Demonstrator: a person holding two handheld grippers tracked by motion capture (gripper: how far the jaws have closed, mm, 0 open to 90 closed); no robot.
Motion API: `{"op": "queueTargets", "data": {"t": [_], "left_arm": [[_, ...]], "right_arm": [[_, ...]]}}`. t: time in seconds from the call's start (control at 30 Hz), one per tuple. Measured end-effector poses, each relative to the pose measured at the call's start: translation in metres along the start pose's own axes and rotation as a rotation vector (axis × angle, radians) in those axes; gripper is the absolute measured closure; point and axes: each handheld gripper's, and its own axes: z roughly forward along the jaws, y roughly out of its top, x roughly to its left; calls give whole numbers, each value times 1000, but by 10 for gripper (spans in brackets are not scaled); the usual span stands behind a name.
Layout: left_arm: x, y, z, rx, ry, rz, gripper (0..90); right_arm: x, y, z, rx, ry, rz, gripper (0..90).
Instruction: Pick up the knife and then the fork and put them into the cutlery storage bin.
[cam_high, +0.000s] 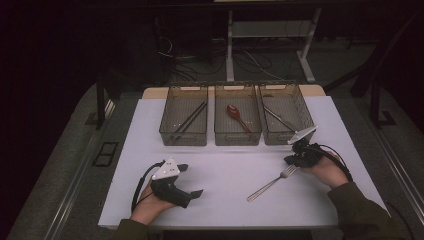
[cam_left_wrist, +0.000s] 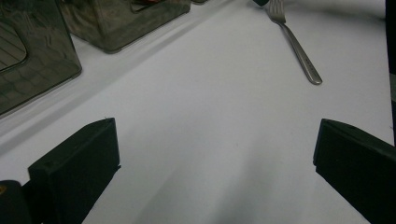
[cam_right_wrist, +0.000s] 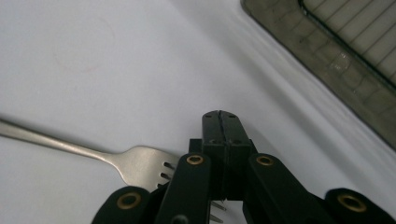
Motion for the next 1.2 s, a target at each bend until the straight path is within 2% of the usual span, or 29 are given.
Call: {"op": "queueTargets", "data": {"t": [0.8, 1.03, 1.2], "left_arm": [[0, 0, 1, 0, -1, -5, 0], [-1, 0, 1, 0, -3, -4, 0], [-1, 0, 0, -1, -1, -6, 0]], "right_arm": [[11, -40, -24, 50, 62, -25, 890], [17, -52, -31, 72, 98, -32, 891], [20, -57, -36, 55, 109, -38, 889]]}}
